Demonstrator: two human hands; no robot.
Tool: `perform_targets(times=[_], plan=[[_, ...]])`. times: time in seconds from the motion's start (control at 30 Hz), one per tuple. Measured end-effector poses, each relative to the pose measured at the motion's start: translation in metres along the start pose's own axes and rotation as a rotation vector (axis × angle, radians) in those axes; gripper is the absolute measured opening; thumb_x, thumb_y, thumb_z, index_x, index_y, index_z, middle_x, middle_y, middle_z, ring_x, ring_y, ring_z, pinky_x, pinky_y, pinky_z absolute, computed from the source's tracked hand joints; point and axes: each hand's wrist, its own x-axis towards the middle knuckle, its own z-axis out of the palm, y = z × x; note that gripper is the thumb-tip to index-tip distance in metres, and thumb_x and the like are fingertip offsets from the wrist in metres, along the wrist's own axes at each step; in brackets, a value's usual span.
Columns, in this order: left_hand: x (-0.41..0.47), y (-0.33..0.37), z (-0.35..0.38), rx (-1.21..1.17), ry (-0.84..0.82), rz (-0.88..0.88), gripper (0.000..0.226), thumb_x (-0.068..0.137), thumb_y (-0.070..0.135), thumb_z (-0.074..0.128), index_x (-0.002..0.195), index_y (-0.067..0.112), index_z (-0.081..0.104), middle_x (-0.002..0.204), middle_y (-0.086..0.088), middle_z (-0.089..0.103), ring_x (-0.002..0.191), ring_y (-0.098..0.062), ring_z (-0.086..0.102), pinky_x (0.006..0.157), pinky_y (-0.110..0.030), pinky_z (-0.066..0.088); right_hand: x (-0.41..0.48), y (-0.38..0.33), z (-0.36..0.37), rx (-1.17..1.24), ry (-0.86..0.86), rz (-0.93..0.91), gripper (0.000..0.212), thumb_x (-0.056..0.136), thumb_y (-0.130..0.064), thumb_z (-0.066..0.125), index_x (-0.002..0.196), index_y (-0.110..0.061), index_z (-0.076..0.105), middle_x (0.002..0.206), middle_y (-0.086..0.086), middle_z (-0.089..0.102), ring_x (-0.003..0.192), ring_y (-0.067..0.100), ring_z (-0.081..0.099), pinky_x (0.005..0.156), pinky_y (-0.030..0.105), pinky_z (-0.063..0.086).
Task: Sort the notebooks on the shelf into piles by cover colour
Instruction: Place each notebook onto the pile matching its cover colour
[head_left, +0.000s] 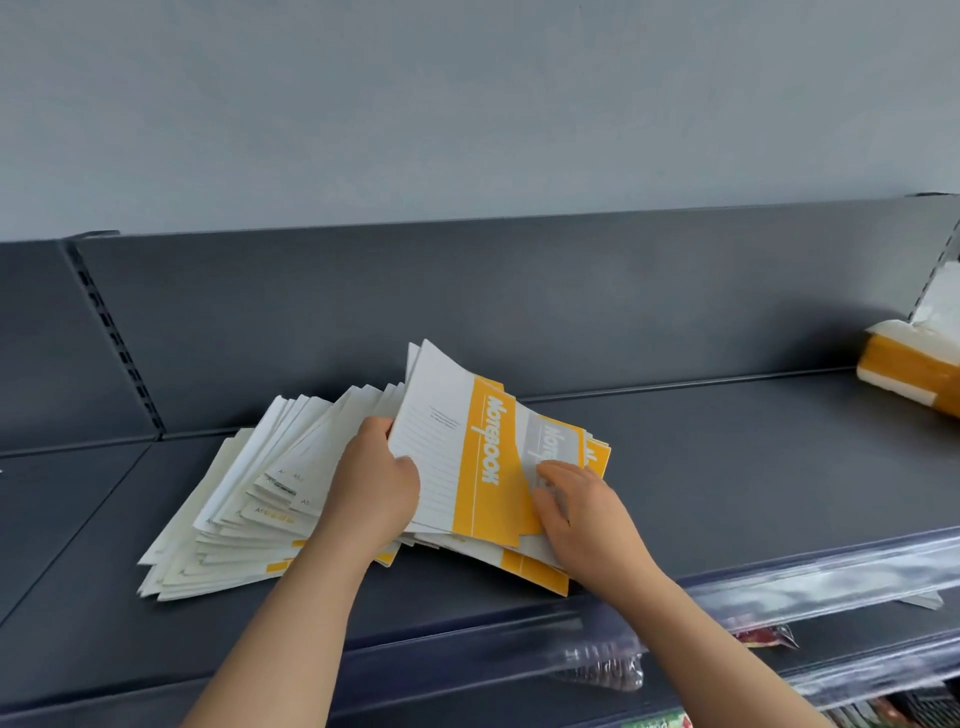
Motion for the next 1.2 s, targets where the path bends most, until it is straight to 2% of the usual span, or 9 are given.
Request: perform_targets(times=[0.1, 0.2, 0.3, 0.37, 0.57, 0.73, 0.97, 1.1, 1.2], plan=[[-0.008, -0.002, -0.007, -0.166, 0.051, -0.014, 0.031, 0.095, 0.004, 0.040, 0.119, 0.021, 0.048, 0.113, 0.006, 0.060, 0.102, -0.017, 0.059, 0.065, -0.026, 0.054, 0.004, -0.015, -0.001, 0.083, -0.046, 0.057, 0.044, 0.098, -0.037, 0.042, 0.139, -0.023, 0.042, 0.141, -0.004, 0.047, 0.137, 0.021, 0.032, 0.113, 0.041, 0.029], [-0.014, -0.008, -0.020, -0.254, 0.125, -0.017, 0.031, 0.095, 0.004, 0.039, 0.114, 0.026, 0.049, 0.109, 0.010, 0.061, 0.100, -0.014, 0.059, 0.066, -0.027, 0.055, 0.007, -0.037, 0.001, 0.145, -0.044, 0.035, 0.050, 0.095, -0.041, 0.046, 0.141, -0.024, 0.037, 0.133, -0.005, 0.052, 0.125, 0.016, 0.046, 0.104, 0.036, 0.041], [-0.018, -0.020, -0.038, -0.297, 0.148, -0.016, 0.035, 0.094, 0.006, 0.038, 0.117, 0.027, 0.054, 0.111, 0.013, 0.064, 0.102, -0.011, 0.062, 0.070, -0.026, 0.055, 0.008, -0.066, 0.006, 0.221, -0.006, -0.034, 0.039, 0.093, -0.038, 0.052, 0.130, -0.026, 0.047, 0.110, -0.011, 0.058, 0.100, 0.007, 0.055, 0.087, 0.024, 0.046], [-0.021, -0.029, -0.055, -0.306, 0.176, -0.021, 0.037, 0.094, 0.005, 0.038, 0.119, 0.028, 0.054, 0.112, 0.015, 0.063, 0.101, -0.008, 0.061, 0.069, -0.021, 0.052, 0.008, -0.087, 0.012, 0.264, 0.003, -0.078, 0.032, 0.092, -0.035, 0.055, 0.123, -0.028, 0.050, 0.099, -0.014, 0.058, 0.090, 0.005, 0.056, 0.084, 0.026, 0.049], [-0.036, -0.075, -0.124, -0.249, 0.252, -0.064, 0.043, 0.091, 0.005, 0.035, 0.122, 0.030, 0.052, 0.114, 0.017, 0.063, 0.099, -0.002, 0.059, 0.069, -0.021, 0.048, 0.007, -0.158, 0.054, 0.327, -0.067, -0.196, 0.029, 0.092, -0.029, 0.057, 0.121, -0.030, 0.053, 0.087, -0.020, 0.059, 0.080, 0.002, 0.058, 0.067, 0.015, 0.045], [-0.054, -0.122, -0.196, -0.184, 0.271, -0.114, 0.043, 0.094, 0.008, 0.033, 0.126, 0.033, 0.047, 0.116, 0.018, 0.059, 0.105, -0.007, 0.057, 0.067, -0.015, 0.044, -0.003, -0.229, 0.106, 0.347, -0.157, -0.264, 0.019, 0.091, -0.024, 0.055, 0.099, -0.041, 0.050, 0.077, -0.018, 0.060, 0.073, 0.004, 0.059, 0.058, 0.015, 0.046], [-0.078, -0.193, -0.311, -0.076, 0.329, -0.136, 0.040, 0.096, 0.005, 0.036, 0.123, 0.030, 0.052, 0.116, 0.016, 0.058, 0.104, -0.007, 0.054, 0.063, -0.010, 0.040, -0.026, -0.336, 0.193, 0.373, -0.285, -0.307, 0.017, 0.091, -0.022, 0.056, 0.102, -0.035, 0.055, 0.080, -0.019, 0.059, 0.071, 0.000, 0.055, 0.058, 0.014, 0.040], [-0.092, -0.242, -0.383, -0.066, 0.404, -0.177, 0.039, 0.093, 0.004, 0.044, 0.126, 0.025, 0.049, 0.119, 0.012, 0.061, 0.108, -0.011, 0.058, 0.068, -0.016, 0.045, -0.044, -0.402, 0.241, 0.392, -0.314, -0.318, 0.020, 0.090, -0.023, 0.057, 0.109, -0.030, 0.059, 0.088, -0.016, 0.064, 0.080, 0.005, 0.060, 0.071, 0.026, 0.052], [-0.102, -0.272, -0.430, -0.007, 0.437, -0.204, 0.028, 0.094, 0.006, 0.046, 0.116, 0.023, 0.047, 0.120, 0.008, 0.059, 0.106, -0.013, 0.057, 0.073, -0.022, 0.048, -0.060, -0.446, 0.278, 0.408, -0.331, -0.333, 0.026, 0.091, -0.025, 0.056, 0.117, -0.027, 0.057, 0.090, -0.015, 0.063, 0.080, 0.006, 0.059, 0.072, 0.027, 0.052]])
